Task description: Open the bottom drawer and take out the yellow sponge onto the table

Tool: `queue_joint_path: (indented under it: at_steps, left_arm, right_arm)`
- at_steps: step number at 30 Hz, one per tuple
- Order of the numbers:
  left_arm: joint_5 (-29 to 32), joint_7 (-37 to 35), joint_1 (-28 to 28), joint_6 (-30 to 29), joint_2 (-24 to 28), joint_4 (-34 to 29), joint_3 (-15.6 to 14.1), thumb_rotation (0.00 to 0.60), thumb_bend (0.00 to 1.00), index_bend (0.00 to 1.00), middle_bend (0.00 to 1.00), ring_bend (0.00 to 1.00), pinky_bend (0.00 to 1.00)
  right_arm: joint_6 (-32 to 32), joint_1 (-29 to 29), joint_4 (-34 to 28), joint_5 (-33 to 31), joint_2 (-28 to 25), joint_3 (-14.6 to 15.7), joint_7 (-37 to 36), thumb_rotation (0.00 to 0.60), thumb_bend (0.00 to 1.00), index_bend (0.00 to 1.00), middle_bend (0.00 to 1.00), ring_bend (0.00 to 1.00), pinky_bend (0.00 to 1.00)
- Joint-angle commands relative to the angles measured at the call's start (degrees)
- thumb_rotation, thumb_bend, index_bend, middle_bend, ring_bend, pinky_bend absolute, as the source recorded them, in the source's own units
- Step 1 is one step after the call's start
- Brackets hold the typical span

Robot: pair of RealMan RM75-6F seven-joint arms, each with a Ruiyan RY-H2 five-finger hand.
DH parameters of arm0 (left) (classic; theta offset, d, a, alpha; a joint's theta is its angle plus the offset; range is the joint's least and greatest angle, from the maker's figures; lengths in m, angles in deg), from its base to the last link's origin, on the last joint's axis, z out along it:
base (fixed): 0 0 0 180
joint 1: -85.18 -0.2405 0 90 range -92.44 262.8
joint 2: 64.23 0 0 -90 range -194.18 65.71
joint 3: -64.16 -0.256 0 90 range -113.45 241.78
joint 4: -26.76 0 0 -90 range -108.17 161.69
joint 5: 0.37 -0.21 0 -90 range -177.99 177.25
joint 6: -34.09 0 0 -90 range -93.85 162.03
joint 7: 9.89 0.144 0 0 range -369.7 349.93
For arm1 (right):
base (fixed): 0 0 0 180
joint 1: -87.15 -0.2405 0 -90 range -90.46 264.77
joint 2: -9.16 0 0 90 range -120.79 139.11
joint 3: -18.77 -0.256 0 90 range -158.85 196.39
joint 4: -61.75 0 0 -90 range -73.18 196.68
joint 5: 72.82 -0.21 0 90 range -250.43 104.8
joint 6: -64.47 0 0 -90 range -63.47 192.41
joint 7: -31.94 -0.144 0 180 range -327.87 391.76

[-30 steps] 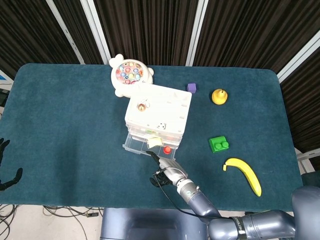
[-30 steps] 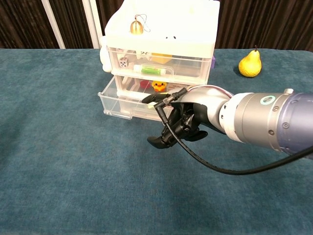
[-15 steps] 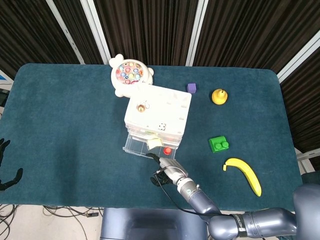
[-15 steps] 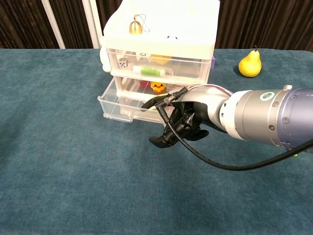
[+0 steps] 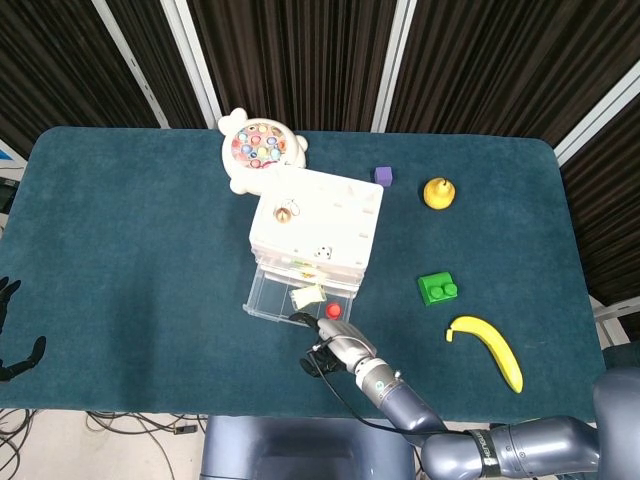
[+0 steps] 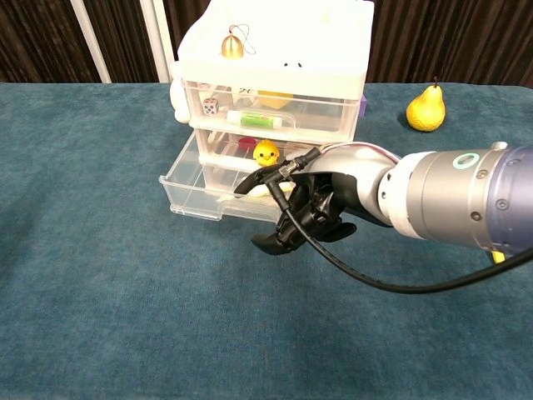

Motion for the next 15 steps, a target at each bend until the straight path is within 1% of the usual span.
queue_joint_path:
  at_steps: [1,15]
  left_arm:
    - [0.0,0.0,0.0,0.0,0.0,0.0,0.0,0.6,0.36,0.03,0.0,0.0,0.0]
    - [0.2,0.1,0.0,0.2,0.1,-0.2,-0.1,0.6,0.36,0.03,0.0,0.0,0.0]
  right_arm:
    - [0.1,-0.1,-0.2,-0.1,0.0,0.2,-0.1,0.6,0.48,0.17,1.0,1.0,1.0]
    - [0.8,-0.4,-1.4,0.4,-0.4,1.2,-0.2,0.6,0.48,0.17,1.0,1.0,1.0]
